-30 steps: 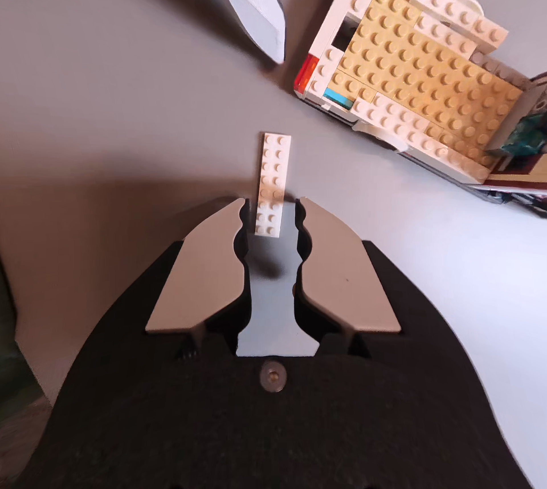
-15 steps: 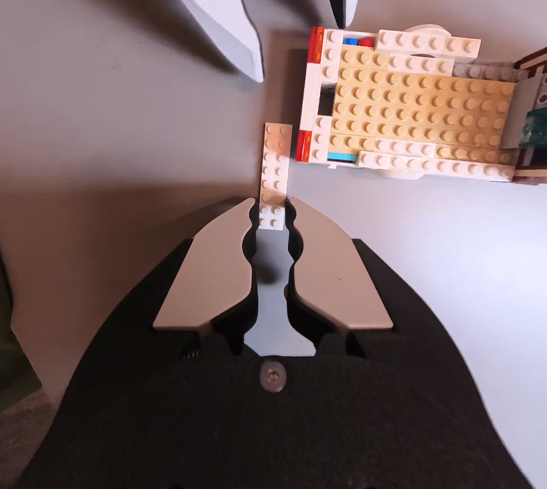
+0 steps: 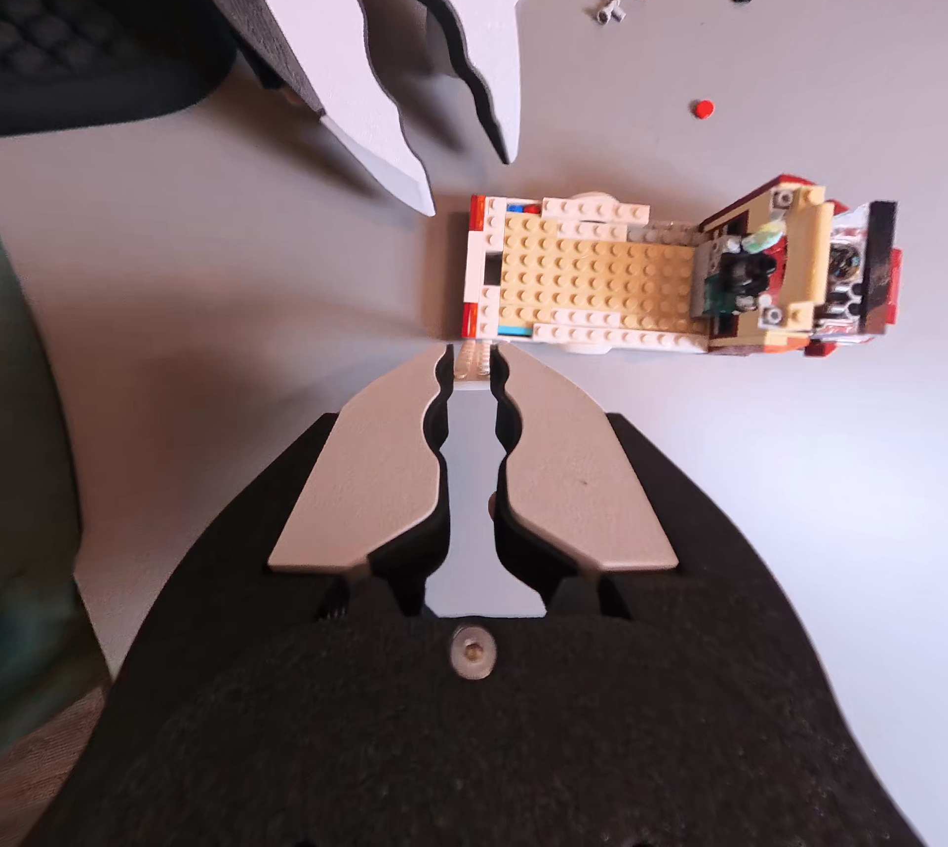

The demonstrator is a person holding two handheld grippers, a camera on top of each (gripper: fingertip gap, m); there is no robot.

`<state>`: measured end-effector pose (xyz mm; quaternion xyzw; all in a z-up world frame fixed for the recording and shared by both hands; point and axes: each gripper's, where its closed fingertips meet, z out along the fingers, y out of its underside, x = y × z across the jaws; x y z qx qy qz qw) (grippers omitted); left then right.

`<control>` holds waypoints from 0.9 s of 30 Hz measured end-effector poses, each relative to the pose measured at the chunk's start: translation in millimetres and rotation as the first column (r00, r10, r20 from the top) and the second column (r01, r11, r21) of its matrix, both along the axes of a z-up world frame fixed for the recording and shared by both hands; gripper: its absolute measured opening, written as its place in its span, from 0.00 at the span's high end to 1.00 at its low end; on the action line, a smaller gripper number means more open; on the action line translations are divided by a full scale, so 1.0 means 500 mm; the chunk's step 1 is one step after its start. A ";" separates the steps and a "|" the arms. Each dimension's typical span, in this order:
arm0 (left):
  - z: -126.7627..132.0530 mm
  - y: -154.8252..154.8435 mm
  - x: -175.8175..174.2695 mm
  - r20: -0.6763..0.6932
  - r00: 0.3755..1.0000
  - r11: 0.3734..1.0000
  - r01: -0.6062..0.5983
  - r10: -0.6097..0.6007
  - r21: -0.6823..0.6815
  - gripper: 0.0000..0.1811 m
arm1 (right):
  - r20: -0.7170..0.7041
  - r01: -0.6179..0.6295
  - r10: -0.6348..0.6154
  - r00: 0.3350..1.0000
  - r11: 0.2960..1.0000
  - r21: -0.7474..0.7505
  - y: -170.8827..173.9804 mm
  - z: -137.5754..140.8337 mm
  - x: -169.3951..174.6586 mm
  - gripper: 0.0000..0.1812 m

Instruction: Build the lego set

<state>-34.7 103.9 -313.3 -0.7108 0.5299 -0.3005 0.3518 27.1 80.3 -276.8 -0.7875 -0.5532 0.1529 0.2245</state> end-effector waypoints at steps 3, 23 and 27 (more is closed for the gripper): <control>-0.004 -0.001 -0.003 -0.001 1.000 1.000 0.004 -0.004 0.001 0.80 | -0.015 -0.010 0.010 1.000 1.000 0.011 0.013 0.011 -0.014 1.00; 0.009 -0.017 0.015 0.047 0.996 0.997 0.070 -0.072 0.031 0.83 | 0.000 -0.256 0.256 0.967 0.966 0.022 0.074 -0.089 0.061 0.72; 0.009 -0.021 0.012 0.044 0.996 0.996 0.076 -0.078 0.045 0.83 | 0.034 -0.330 0.333 0.942 0.941 -0.069 0.073 -0.105 0.057 0.74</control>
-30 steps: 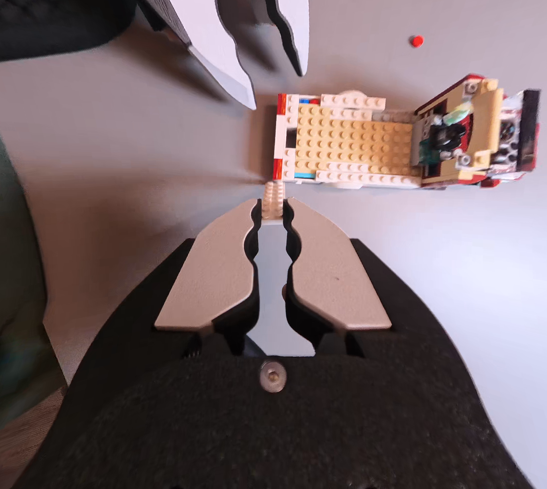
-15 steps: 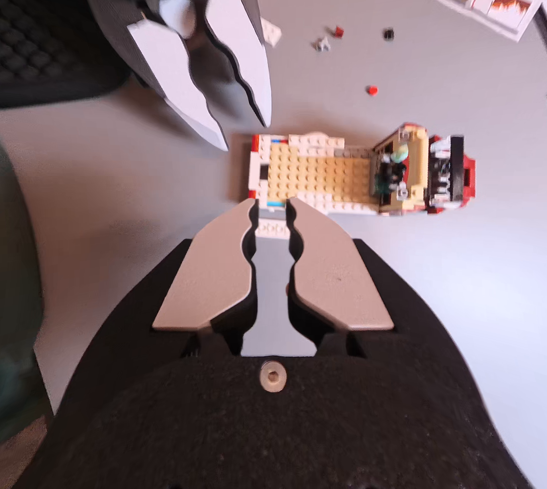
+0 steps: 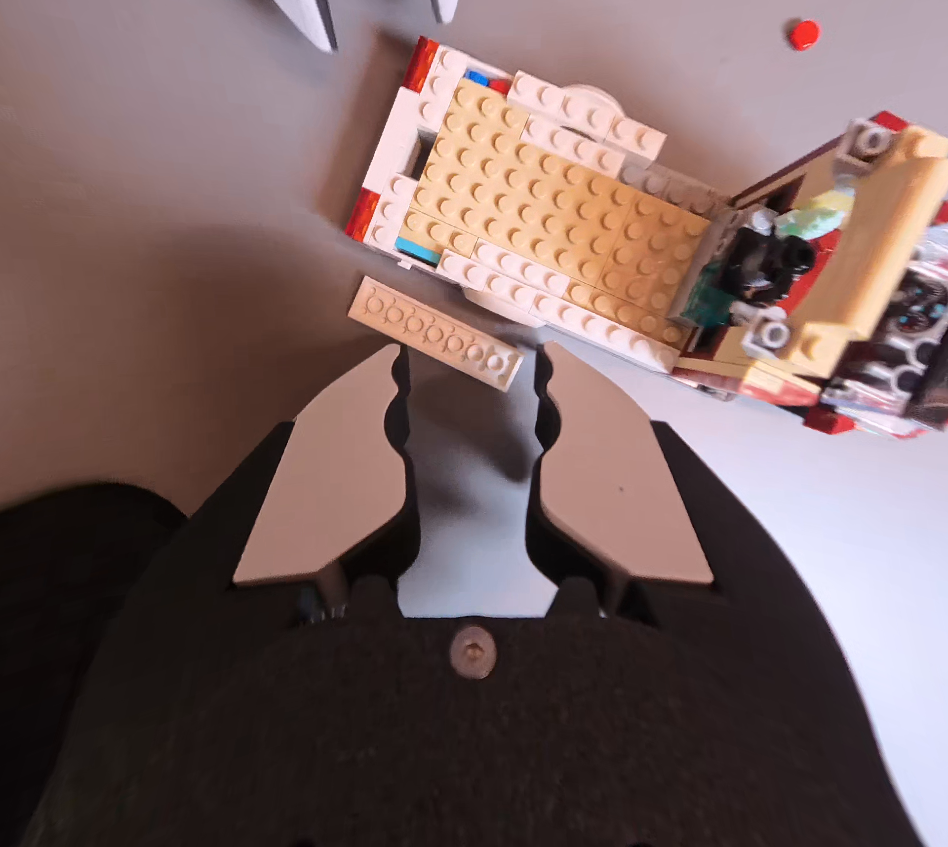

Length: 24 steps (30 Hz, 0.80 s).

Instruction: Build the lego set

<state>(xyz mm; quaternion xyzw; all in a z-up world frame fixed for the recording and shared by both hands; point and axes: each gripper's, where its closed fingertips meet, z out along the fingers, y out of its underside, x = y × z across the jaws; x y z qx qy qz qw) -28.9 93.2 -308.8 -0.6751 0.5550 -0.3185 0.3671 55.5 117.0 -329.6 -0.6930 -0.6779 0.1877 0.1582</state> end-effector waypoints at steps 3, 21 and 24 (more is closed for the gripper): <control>0.001 -0.001 -0.002 0.005 1.000 1.000 0.004 -0.004 0.001 0.83 | 0.011 -0.032 0.032 0.999 0.999 -0.013 -0.013 -0.005 0.000 0.80; 0.058 -0.120 0.058 0.002 0.964 0.902 0.248 -0.266 0.353 0.83 | -0.196 0.132 -0.191 0.962 0.951 -0.280 -0.146 0.067 -0.019 0.89; 0.067 -0.135 0.061 -0.008 0.959 0.867 0.261 -0.284 0.425 0.86 | -0.195 0.163 -0.259 0.946 0.900 -0.404 -0.160 0.074 -0.038 0.89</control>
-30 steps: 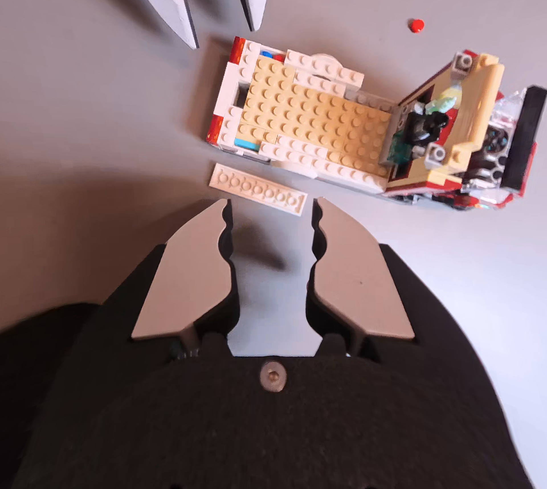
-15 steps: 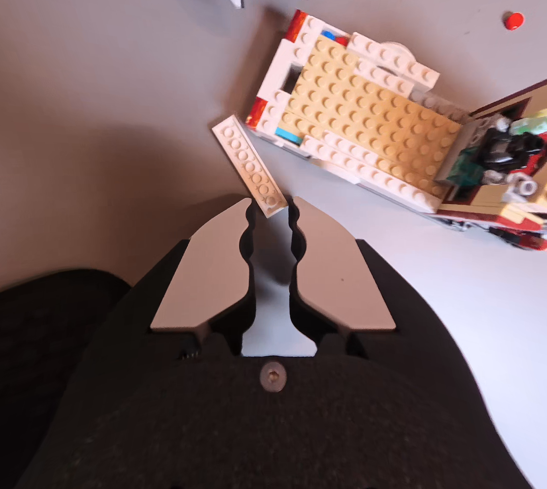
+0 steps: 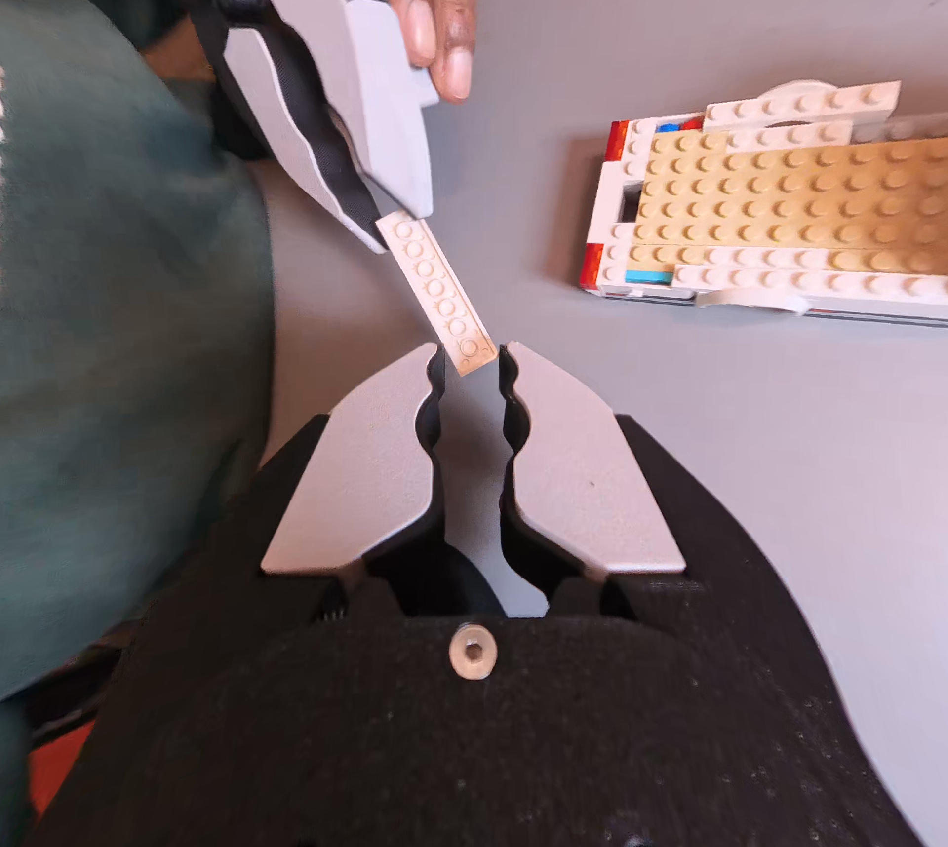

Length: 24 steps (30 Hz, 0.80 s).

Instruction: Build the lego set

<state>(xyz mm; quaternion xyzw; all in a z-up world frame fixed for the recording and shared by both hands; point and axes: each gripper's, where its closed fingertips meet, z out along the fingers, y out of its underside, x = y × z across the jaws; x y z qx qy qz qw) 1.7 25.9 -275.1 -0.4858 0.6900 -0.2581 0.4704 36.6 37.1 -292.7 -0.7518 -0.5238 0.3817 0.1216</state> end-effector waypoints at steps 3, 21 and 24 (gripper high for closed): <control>0.009 0.003 -0.006 0.010 1.000 0.999 -0.017 0.017 0.047 0.96 | -0.007 0.007 -0.007 1.000 0.999 -0.040 -0.002 -0.001 -0.010 0.89; 0.051 0.095 -0.039 0.121 0.987 0.223 0.095 0.107 -0.970 0.97 | 0.023 -0.028 0.018 1.000 0.356 0.934 0.069 0.083 -0.059 0.84; 0.054 0.100 -0.038 0.136 0.985 0.152 0.119 0.110 -0.981 0.97 | 0.074 -0.077 0.022 0.997 0.287 0.955 0.077 0.080 -0.062 0.92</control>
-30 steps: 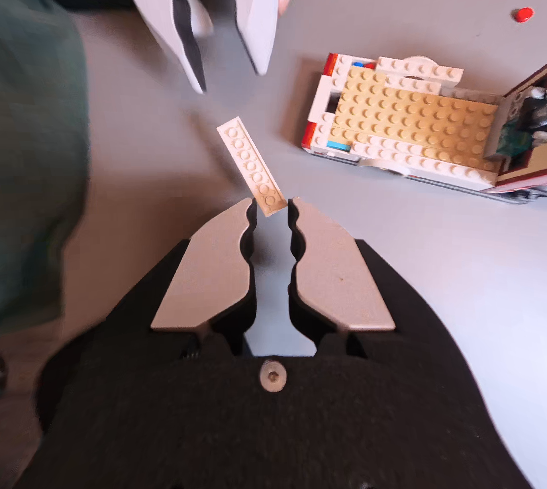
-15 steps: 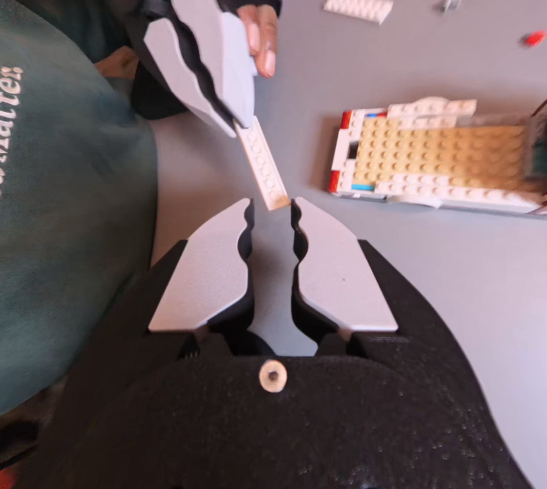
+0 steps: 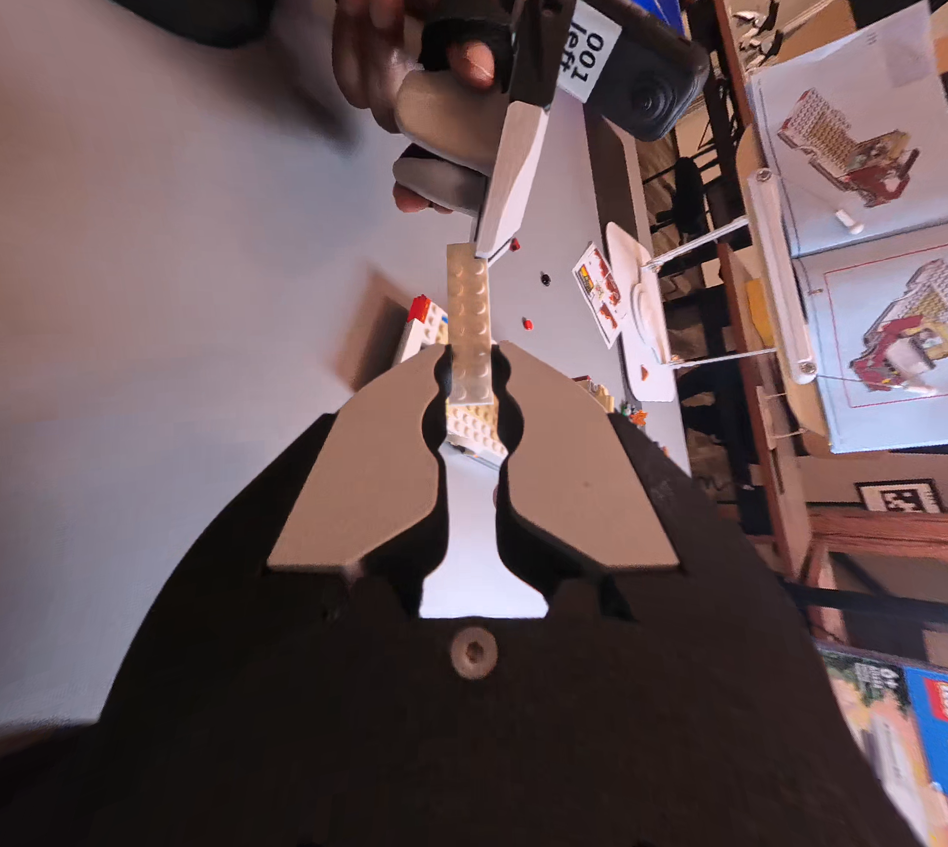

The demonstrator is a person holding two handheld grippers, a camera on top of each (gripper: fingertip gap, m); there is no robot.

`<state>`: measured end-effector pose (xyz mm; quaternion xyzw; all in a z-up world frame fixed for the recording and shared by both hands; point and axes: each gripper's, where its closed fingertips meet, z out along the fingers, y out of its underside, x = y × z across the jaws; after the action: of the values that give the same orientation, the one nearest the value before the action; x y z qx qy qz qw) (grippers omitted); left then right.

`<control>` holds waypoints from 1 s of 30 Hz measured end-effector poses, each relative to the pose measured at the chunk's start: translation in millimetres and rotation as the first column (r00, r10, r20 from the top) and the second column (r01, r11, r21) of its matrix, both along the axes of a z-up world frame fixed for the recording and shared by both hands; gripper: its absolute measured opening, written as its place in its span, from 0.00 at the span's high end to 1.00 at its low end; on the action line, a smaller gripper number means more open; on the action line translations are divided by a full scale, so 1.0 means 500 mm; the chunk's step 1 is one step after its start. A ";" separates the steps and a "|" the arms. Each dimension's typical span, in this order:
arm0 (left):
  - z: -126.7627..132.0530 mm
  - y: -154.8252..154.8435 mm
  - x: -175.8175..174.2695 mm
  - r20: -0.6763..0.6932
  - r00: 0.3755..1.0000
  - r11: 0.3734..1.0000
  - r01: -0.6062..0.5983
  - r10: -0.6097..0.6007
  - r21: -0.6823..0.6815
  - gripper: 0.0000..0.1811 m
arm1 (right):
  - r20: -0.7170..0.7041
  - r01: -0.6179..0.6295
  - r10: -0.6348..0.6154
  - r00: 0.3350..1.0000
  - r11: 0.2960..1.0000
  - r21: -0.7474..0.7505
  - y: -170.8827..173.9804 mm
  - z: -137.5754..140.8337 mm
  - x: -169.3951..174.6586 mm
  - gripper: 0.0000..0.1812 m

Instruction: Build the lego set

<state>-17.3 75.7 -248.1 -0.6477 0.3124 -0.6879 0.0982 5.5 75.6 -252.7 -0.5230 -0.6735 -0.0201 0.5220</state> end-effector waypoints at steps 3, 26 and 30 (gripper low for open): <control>0.002 0.010 -0.006 0.005 1.000 1.000 -0.007 0.007 -0.018 0.97 | 0.039 0.005 -0.005 0.999 1.000 0.000 0.009 -0.008 -0.001 0.86; -0.103 0.079 -0.014 -0.259 0.954 0.767 0.051 0.153 0.640 0.90 | -0.002 0.245 -0.357 0.934 0.644 -0.725 0.041 -0.102 0.009 0.91; -0.111 0.079 -0.012 -0.266 0.950 0.775 0.044 0.162 0.630 0.91 | 0.028 0.253 -0.342 0.939 0.632 -0.732 0.041 -0.112 0.010 0.91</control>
<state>-23.2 115.3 -303.7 -0.6853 0.5146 -0.4318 0.2811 10.4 96.0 -308.5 -0.7904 -0.4993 0.1918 0.2987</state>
